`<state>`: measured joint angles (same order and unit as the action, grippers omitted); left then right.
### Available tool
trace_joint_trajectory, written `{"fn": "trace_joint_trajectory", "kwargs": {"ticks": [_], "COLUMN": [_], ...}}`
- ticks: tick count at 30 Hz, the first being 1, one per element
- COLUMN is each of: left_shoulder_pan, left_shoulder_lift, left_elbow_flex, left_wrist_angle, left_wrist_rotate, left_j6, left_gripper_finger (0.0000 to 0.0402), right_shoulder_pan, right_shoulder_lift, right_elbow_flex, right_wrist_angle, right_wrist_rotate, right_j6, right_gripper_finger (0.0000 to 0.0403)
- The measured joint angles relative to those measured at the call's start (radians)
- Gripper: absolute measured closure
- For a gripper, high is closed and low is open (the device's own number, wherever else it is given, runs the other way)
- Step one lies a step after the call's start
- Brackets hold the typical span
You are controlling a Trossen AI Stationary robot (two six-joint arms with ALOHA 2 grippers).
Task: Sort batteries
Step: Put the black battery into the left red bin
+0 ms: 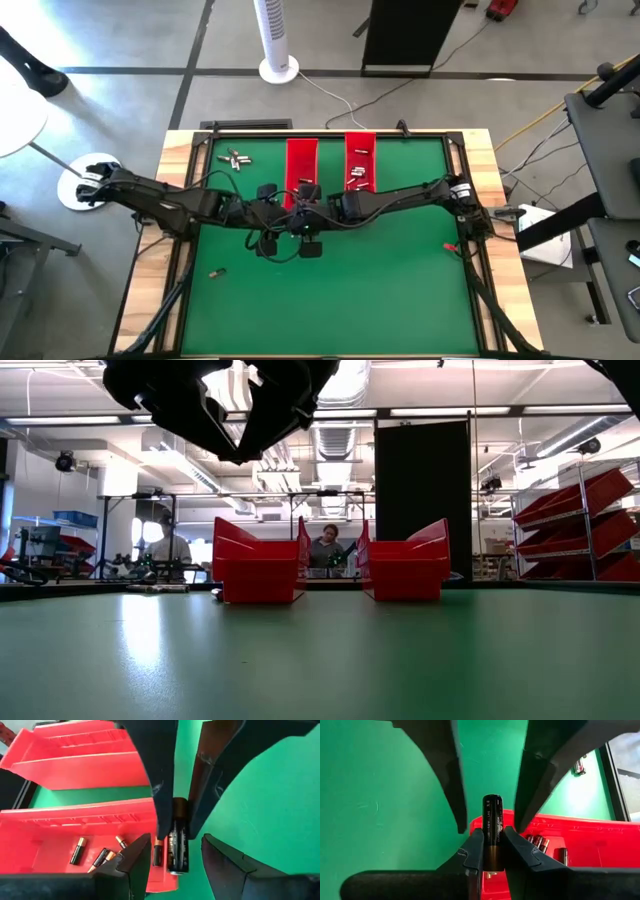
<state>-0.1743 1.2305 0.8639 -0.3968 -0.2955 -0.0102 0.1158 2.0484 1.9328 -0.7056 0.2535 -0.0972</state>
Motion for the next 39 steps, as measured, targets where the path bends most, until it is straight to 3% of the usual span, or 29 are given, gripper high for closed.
{"fn": "trace_joint_trajectory", "kwargs": {"ticks": [7,15,19,25,31,39], "left_shoulder_pan": [0.001,0.001,0.002,0.001,0.001,-0.001], "left_shoulder_lift": [0.052,0.064,0.049,0.046,0.044,0.044], "left_elbow_flex": [0.0,0.005,0.006,0.007,0.007,0.05], "left_wrist_angle": [0.001,-0.005,-0.004,-0.004,-0.005,-0.053], "left_wrist_rotate": [-0.011,-0.012,-0.012,-0.013,-0.097,-0.079], "left_j6": [0.003,0.002,-0.005,-0.027,-0.011,0.004], "left_gripper_finger": [0.0253,0.0327,0.034,0.0327,0.029,0.0272], "right_shoulder_pan": [0.0,0.0,0.0,-0.001,-0.005,-0.013], "right_shoulder_lift": [0.0,0.0,-0.001,-0.001,-0.001,-0.004], "right_elbow_flex": [-0.005,-0.007,-0.007,-0.007,-0.007,-0.006], "right_wrist_angle": [0.0,0.002,0.004,0.001,0.0,0.001], "right_wrist_rotate": [0.0,0.0,0.0,0.0,0.013,0.008], "right_j6": [0.0,0.0,0.001,0.018,0.037,0.041], "right_gripper_finger": [0.0363,0.0363,0.0363,0.0363,0.0363,0.0363]}}
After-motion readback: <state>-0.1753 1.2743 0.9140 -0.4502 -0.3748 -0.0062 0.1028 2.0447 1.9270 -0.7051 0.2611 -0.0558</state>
